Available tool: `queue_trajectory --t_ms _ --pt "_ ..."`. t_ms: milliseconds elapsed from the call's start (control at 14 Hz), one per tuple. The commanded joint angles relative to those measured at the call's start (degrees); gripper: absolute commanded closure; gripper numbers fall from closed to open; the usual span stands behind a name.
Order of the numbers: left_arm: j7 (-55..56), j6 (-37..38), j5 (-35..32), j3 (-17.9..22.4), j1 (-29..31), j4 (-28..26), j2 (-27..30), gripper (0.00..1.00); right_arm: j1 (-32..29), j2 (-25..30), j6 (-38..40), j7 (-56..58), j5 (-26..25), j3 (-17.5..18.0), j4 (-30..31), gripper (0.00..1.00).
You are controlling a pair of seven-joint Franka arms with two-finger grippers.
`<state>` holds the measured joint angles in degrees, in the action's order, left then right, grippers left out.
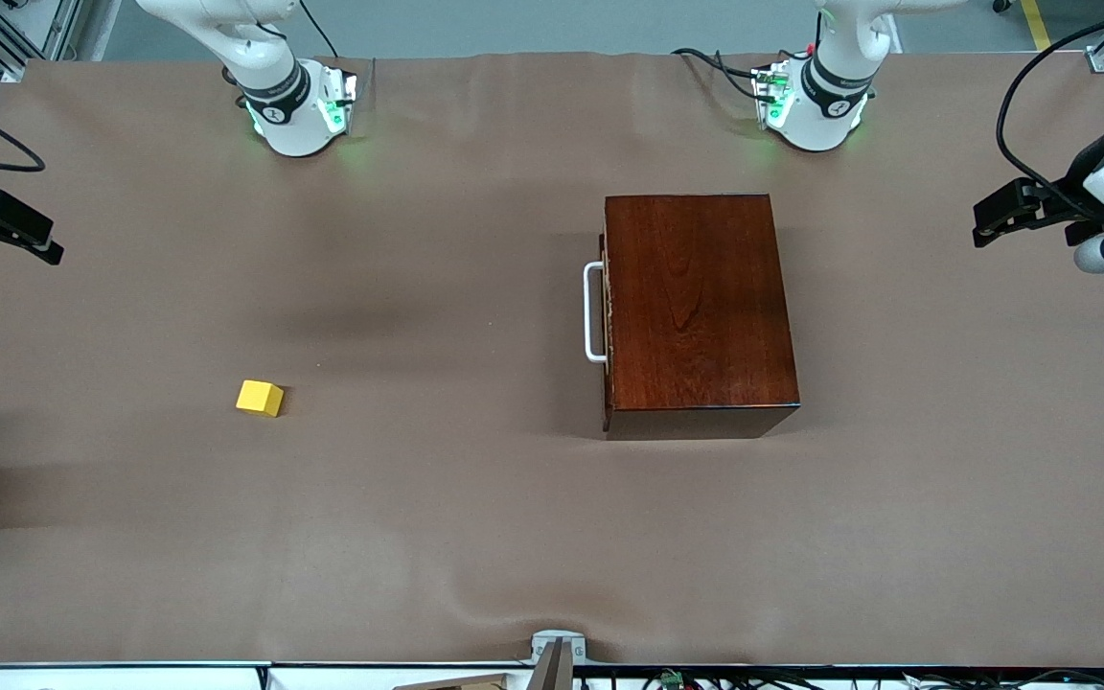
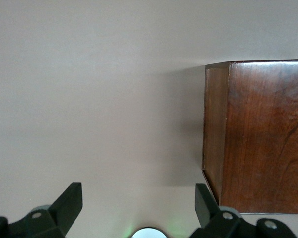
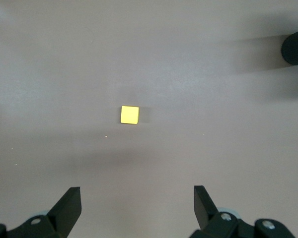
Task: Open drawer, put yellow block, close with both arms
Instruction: 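Move the left gripper to the white drawer handle of the box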
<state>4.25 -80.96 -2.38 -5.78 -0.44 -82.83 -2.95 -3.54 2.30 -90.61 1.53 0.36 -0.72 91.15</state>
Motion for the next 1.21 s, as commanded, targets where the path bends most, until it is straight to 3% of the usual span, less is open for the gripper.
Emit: queue_trajectory --t_ms 0,357,857,1143 --pt "-1.6 0.8 0.8 -0.4 0.3 0.7 0.0 0.00 0.1 0.2 -0.1 0.4 -0.4 0.1 -0.2 0.00" --pt "-0.4 0.8 1.8 -0.3 -0.5 3.1 -1.4 0.00 0.3 0.1 -0.1 0.4 -0.4 0.1 -0.3 0.00" --pt "12.9 -0.5 12.3 -0.5 -1.1 4.4 -4.3 0.00 0.3 0.1 -0.1 0.4 -0.3 0.1 -0.3 0.00" --pt "27.5 -3.0 13.0 -1.3 -11.0 10.2 -11.3 0.00 0.3 0.0 -0.2 0.4 -0.2 0.1 -0.3 0.00"
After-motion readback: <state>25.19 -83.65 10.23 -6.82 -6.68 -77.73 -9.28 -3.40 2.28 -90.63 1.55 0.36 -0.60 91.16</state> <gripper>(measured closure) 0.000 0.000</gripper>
